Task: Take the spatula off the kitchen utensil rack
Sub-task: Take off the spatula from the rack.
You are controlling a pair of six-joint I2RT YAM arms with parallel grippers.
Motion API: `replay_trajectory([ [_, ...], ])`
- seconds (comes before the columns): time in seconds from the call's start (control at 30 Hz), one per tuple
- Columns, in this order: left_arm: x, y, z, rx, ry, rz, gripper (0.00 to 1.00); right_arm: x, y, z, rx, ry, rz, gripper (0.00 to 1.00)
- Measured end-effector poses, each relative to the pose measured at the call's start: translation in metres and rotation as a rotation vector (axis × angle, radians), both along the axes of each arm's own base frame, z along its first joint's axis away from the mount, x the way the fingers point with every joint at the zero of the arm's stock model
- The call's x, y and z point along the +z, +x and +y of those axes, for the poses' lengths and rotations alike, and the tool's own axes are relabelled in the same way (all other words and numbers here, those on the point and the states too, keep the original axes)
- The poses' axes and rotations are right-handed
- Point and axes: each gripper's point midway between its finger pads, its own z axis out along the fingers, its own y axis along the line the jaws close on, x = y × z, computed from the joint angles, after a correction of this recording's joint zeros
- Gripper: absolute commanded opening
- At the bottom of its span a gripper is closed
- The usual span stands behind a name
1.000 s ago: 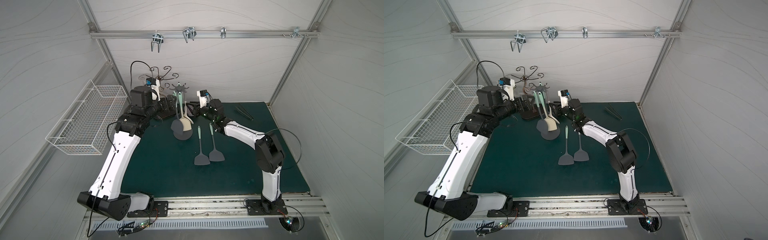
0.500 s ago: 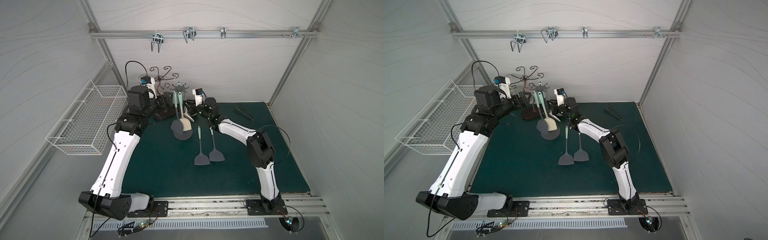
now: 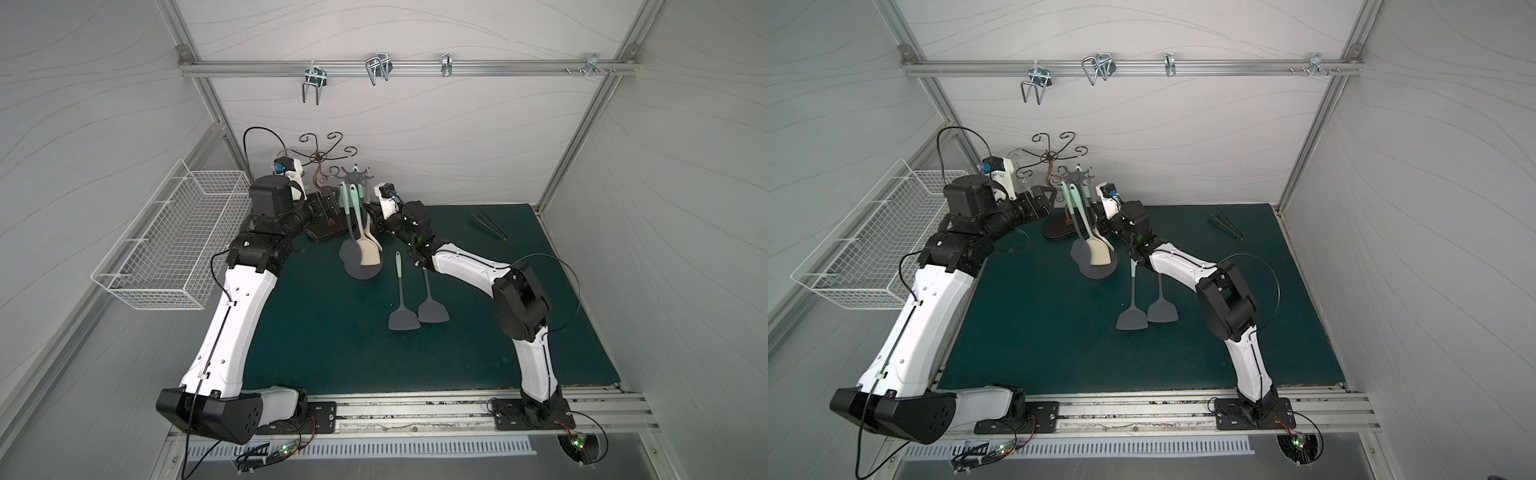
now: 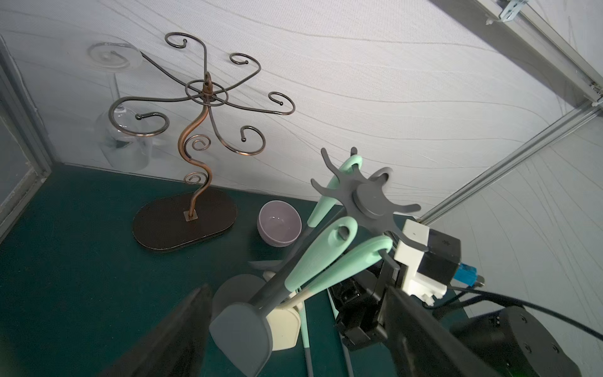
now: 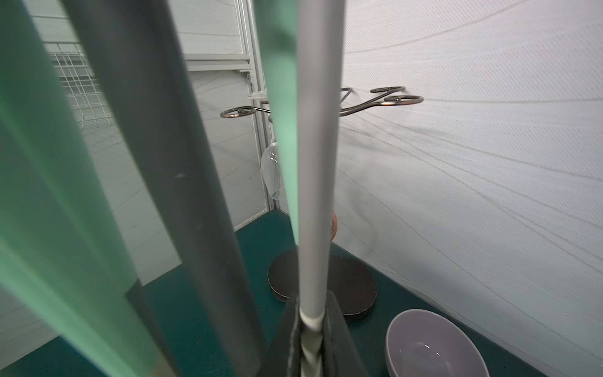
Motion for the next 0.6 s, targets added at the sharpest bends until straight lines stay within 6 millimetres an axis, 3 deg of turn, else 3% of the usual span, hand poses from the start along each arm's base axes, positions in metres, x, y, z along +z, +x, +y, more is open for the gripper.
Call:
replay_trajectory([
  [0.6,-0.004,0.01,-0.004,-0.03,-0.028,0.034,0.86,0.001,0.002,-0.014,-0.106,-0.172,-0.08,0.0],
])
